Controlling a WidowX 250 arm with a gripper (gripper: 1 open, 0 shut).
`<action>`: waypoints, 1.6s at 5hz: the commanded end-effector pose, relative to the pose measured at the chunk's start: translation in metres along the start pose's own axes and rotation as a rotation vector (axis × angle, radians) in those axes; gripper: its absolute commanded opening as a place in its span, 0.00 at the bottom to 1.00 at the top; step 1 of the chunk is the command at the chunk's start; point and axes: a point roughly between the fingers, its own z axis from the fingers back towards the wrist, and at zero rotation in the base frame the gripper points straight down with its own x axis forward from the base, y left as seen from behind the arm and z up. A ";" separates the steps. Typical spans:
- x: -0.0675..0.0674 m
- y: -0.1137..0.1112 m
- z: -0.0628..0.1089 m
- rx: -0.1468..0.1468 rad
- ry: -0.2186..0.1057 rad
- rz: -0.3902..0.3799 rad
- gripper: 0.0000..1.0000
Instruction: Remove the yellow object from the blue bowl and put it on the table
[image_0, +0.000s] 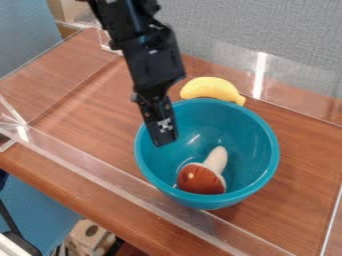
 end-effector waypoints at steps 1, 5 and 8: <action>0.006 0.007 0.017 0.042 -0.035 0.032 0.00; 0.001 0.029 0.017 0.011 -0.003 0.050 0.00; 0.001 0.013 0.012 0.008 0.021 0.163 0.00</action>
